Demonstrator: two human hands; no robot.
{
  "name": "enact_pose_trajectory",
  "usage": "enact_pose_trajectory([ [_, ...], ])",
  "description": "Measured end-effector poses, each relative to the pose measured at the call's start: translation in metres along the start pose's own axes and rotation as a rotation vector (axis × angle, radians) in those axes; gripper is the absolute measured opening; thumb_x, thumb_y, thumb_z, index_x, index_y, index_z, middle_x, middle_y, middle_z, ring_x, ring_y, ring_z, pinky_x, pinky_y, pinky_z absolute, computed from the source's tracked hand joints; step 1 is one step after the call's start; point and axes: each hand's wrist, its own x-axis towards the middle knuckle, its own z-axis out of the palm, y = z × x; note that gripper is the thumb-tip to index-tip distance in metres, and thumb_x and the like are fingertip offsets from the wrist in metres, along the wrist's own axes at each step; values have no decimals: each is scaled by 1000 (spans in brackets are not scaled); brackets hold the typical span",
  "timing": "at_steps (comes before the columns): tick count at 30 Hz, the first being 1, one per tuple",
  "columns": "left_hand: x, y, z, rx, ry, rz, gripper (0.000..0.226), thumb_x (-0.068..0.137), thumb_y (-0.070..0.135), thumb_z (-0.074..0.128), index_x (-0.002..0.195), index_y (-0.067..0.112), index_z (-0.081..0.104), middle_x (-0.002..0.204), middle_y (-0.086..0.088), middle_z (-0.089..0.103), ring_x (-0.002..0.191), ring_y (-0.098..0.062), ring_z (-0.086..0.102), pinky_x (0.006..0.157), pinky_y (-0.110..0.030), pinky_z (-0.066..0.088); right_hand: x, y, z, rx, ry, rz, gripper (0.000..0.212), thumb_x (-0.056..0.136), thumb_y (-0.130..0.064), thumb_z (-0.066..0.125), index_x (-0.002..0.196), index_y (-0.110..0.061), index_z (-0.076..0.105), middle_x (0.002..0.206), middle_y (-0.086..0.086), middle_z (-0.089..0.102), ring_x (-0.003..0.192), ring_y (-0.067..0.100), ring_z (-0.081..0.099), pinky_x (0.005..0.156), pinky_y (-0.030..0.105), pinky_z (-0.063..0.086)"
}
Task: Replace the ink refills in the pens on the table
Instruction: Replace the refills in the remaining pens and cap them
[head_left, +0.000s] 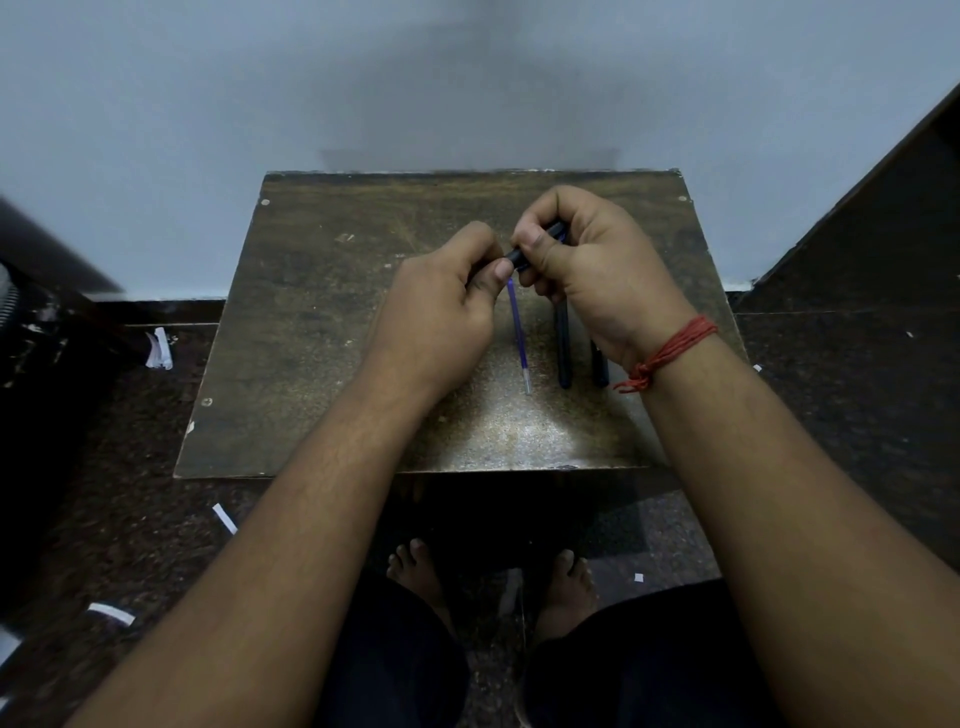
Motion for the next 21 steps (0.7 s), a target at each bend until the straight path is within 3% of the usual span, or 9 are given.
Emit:
enact_pose_trajectory([
  [9, -1, -1, -5, -37, -70, -33, 11, 100, 23, 52, 93, 20, 59, 62, 4, 46, 56, -7, 39, 49, -25, 28, 2, -1, -10, -28, -24, -48, 19, 97, -7, 57, 82, -18, 57, 69, -1, 60, 58, 4, 55, 53, 17, 43],
  [15, -2, -19, -7, -44, 32, -124, 11, 100, 23, 52, 95, 22, 61, 67, 7, 51, 58, -4, 42, 51, -18, 31, 2, 1, -56, 58, 296, -69, 15, 97, -14, 56, 83, -20, 59, 73, -6, 66, 60, 8, 57, 50, 21, 42],
  [18, -1, -19, 3, -30, 81, -136, 11, 101, 24, 50, 96, 21, 60, 73, 2, 58, 61, -3, 46, 50, -14, 29, 5, 13, -51, -116, 338, -49, 14, 97, -17, 59, 85, -24, 57, 78, -2, 67, 67, 7, 65, 58, 20, 49],
  [21, -1, -24, 4, -27, 120, -179, 15, 102, 24, 47, 99, 16, 59, 72, 5, 55, 61, -3, 44, 51, -18, 30, 8, 17, -43, -381, 335, -14, 12, 87, -33, 66, 85, -31, 54, 80, -7, 66, 81, 11, 67, 74, 33, 55],
])
